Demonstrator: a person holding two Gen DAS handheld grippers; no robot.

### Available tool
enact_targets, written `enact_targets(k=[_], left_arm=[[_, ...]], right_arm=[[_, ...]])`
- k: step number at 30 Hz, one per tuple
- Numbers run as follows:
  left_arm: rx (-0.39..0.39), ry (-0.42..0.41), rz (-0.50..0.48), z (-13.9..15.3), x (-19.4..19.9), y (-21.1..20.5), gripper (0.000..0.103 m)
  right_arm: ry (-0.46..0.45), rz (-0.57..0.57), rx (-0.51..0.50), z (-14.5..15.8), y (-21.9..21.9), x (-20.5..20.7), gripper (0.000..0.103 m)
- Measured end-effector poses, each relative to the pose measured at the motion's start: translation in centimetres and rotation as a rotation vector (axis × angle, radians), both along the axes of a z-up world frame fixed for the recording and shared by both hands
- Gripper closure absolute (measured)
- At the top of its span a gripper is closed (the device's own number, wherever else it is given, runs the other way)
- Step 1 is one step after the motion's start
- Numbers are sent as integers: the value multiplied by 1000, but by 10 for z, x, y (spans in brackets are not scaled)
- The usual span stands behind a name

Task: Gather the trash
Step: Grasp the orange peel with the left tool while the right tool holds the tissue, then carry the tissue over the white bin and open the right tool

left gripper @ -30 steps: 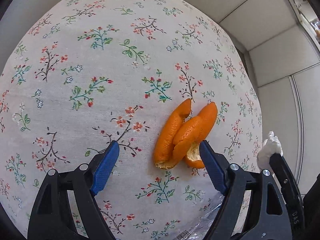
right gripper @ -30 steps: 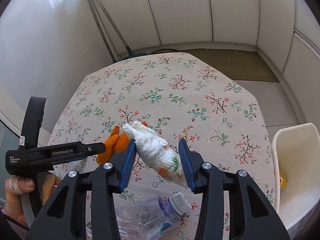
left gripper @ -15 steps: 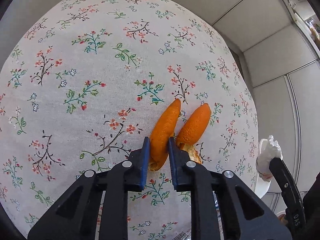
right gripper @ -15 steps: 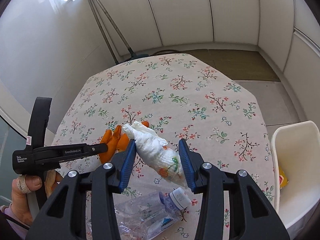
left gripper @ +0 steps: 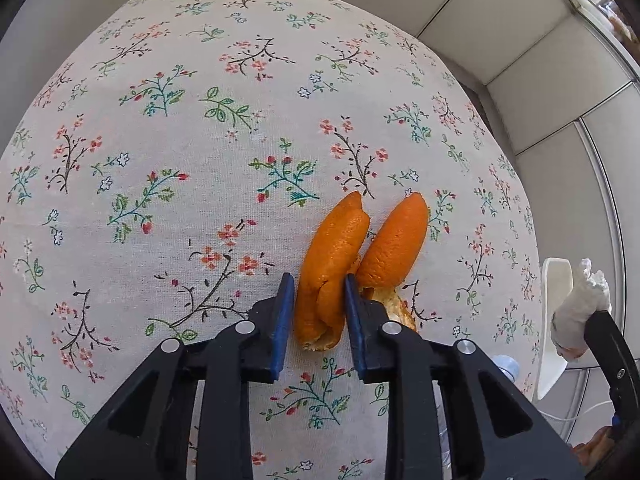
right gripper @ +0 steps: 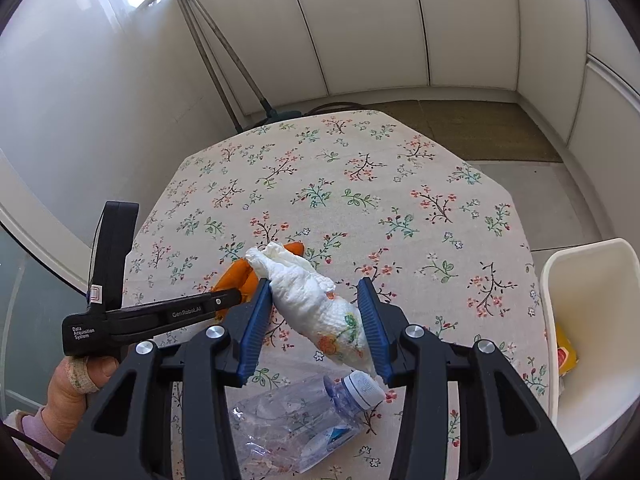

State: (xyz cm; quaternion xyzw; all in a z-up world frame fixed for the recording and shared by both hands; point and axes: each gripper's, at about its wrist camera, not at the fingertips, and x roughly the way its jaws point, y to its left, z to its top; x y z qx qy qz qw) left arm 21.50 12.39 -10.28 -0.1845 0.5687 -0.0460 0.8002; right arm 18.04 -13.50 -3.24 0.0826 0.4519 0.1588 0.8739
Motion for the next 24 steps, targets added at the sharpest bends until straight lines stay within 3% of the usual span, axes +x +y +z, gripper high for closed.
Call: enact_targets(k=[3,14,24], left_arm=[[-6,-29,-2,5,-2,-2,88],[-78,-93,111,33,-21,22,88],[-66,-200,126,69,-51,22,88]], right_arm=[[-4,-5,5,2,-3,-2,59],[-37,-27,21,15,-15,-12,59],[-76,-94,48,27,-45,-28,59]])
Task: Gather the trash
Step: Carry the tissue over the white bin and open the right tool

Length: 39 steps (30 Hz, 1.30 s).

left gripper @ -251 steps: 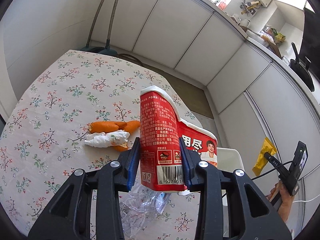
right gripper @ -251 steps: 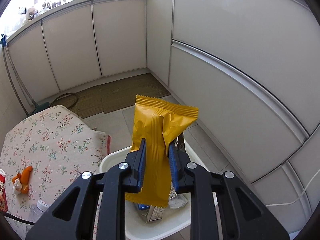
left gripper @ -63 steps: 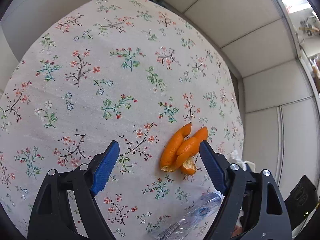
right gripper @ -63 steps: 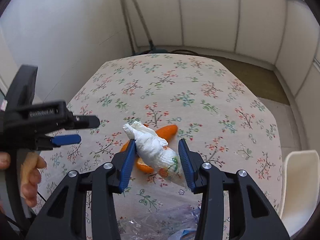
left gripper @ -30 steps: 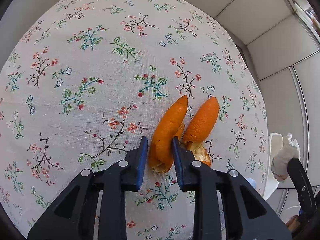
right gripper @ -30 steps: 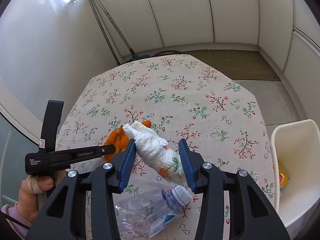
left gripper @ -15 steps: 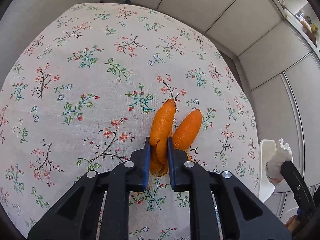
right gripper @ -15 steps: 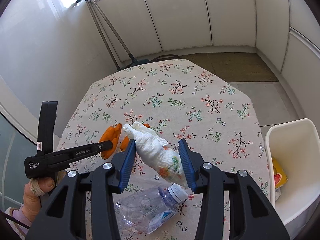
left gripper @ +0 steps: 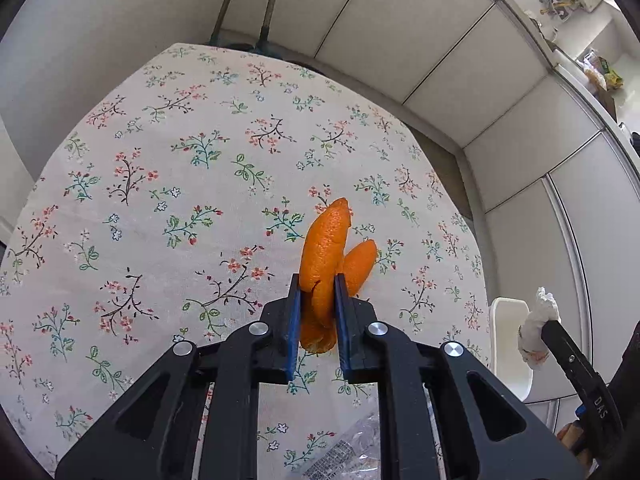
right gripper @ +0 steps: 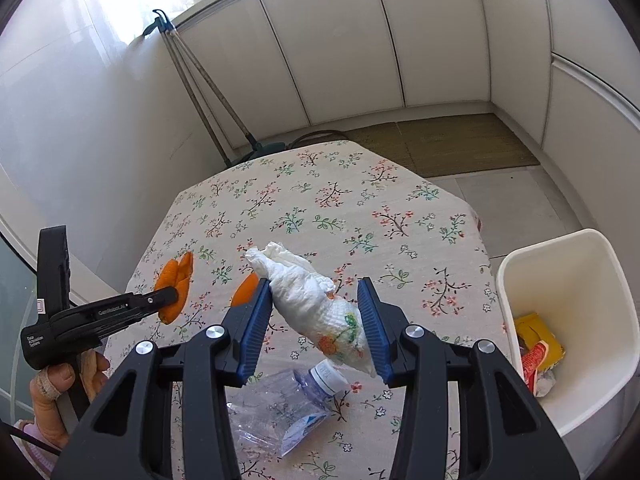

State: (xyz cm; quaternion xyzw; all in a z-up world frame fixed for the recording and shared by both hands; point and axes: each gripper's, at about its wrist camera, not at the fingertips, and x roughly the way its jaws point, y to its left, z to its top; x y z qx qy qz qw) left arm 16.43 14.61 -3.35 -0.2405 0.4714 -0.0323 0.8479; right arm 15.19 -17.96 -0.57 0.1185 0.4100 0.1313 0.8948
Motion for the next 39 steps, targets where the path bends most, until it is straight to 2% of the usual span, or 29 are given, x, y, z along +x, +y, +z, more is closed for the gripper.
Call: enact_targets(k=[8,17,29,39], left_arm=[[29,-57,-30,24,-13,-29,88],[61,-61,-122,30,-17,-89,88],[111,-79,-247,39,-14,-186,88],[153,-87,-355,41,-12,-262,88]], right_arm=[[-41,-67,13,14,-42,-8,59],[-69,-162,21,21,-105,-18,59],[-76,-318,-19,10,-208,-27,58],[-35,-406,-1,-15,-271,-34,54]])
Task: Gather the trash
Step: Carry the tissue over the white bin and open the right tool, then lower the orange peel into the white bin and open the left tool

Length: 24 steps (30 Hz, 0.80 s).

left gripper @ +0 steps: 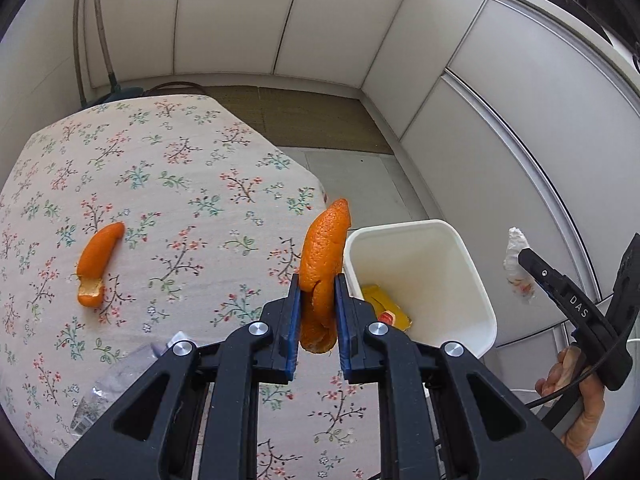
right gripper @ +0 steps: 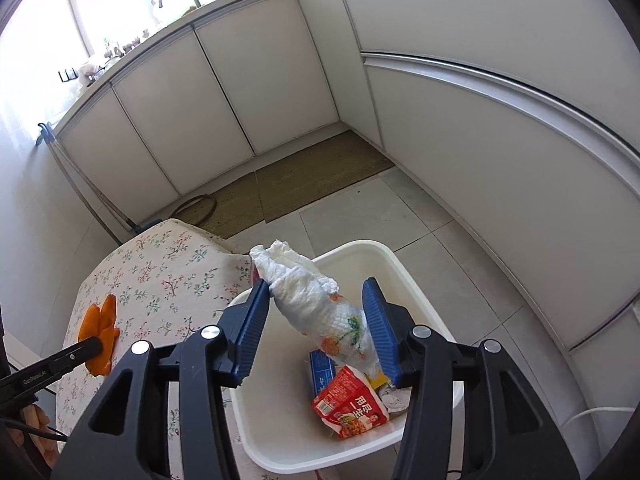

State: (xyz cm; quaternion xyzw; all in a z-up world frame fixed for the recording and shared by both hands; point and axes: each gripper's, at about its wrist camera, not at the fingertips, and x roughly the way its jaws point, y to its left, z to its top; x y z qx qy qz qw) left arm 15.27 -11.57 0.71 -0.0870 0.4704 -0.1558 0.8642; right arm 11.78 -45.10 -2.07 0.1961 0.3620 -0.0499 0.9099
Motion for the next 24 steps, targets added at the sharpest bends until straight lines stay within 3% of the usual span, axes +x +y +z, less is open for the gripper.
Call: enact_targets(k=[10,24], left_arm=[[13,3,-86,-3,1,-59,88],[2,27,-222,-11,14,-159,87]], right_arm=[[8,-68,15,-12,-33,-21,39],[69,-154,-4,-39,-78,-59,38]])
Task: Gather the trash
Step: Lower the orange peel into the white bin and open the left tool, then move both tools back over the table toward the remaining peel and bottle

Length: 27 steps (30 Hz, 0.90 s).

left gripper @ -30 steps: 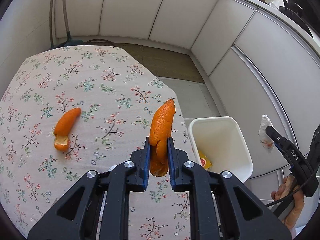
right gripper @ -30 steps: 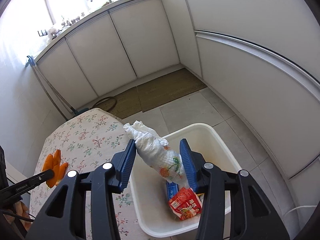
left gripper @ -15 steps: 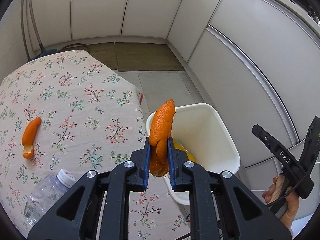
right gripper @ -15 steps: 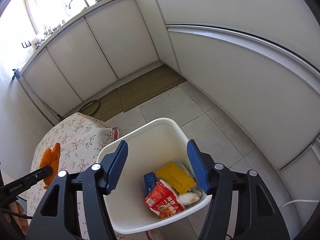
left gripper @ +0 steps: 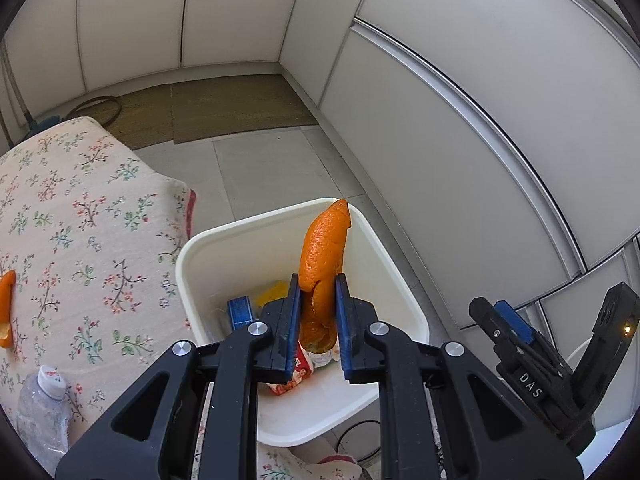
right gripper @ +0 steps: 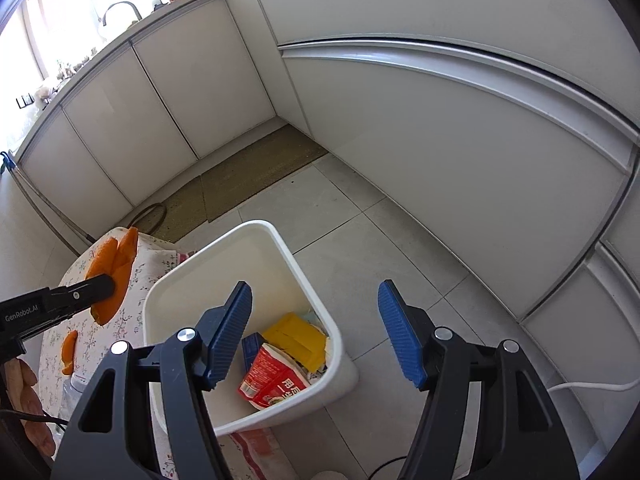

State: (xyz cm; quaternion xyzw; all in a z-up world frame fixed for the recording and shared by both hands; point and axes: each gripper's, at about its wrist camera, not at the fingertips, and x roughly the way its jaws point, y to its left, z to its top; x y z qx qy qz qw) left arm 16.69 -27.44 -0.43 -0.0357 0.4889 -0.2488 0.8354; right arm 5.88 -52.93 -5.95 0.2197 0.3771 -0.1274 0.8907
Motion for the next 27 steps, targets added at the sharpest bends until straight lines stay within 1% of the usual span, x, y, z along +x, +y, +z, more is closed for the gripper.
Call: enact_targets(k=[7,14,16,18,21,25,27], left_arm=[[33,21,-57,-16,0,-33,86],[53,61,-59,-27,3,-39,82],[56,68,-48,-28,3,-36,73],[59,69,-33,-29,3,-29,66],[79,40,-7,-26,0,-17,61],[90,-9,44,-19,-5,10,49],[90,-16,69,-16,-6,26,48]], right_arm=[[43,-36,6,-17,-15,-12,38],[51,-44,7,-20,-16,-8,38],[49,-48,-2,-18,-14,-5,38],[48,-47,-17,-14,-10,-4,38],[44,-33,-30,-8,0,3,38],[37,2,-62,1,19,11,38],[31,29,-74,7,32,17,38]])
